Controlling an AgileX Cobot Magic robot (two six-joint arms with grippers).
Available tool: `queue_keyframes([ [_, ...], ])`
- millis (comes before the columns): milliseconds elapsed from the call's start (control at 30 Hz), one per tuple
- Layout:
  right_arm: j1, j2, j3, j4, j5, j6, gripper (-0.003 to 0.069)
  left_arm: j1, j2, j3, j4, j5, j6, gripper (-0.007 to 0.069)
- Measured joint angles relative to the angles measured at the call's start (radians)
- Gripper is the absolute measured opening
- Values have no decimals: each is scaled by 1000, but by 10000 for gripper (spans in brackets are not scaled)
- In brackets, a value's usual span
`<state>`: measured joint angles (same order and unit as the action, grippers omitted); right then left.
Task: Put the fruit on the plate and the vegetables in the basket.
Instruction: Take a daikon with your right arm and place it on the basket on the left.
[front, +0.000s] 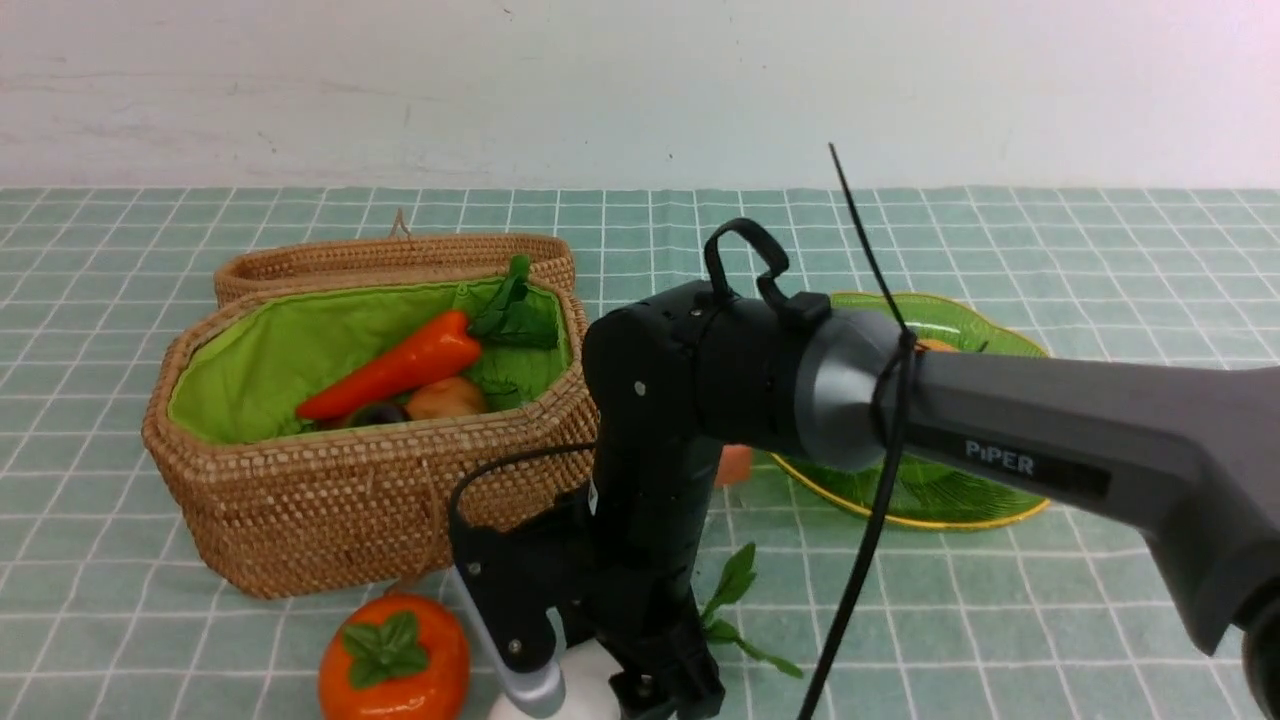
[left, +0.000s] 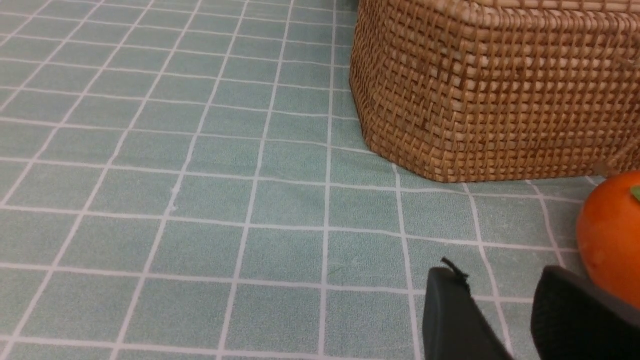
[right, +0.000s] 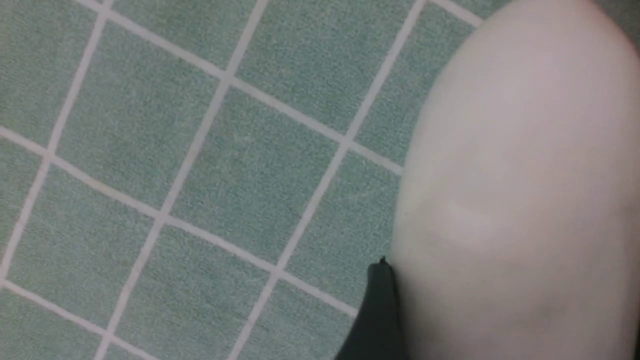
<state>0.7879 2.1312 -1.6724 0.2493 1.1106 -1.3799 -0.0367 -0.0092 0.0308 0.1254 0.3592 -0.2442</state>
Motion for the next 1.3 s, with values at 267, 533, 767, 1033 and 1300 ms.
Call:
queue_keyframes([
  [267, 0, 18, -44, 43, 95, 50, 536, 0, 0, 0, 0, 0, 0, 239],
  [533, 0, -1, -338, 111, 112, 164, 536, 0, 0, 0, 0, 0, 0, 239],
  [767, -23, -14, -544, 141, -47, 243, 536, 0, 0, 0, 0, 0, 0, 239],
  [1033, -45, 39, -545, 138, -274, 249, 534, 0, 0, 0, 0, 0, -1, 239],
  [1300, -59, 134, -536, 110, -369, 334, 594, 0, 0, 0, 0, 0, -1, 239],
])
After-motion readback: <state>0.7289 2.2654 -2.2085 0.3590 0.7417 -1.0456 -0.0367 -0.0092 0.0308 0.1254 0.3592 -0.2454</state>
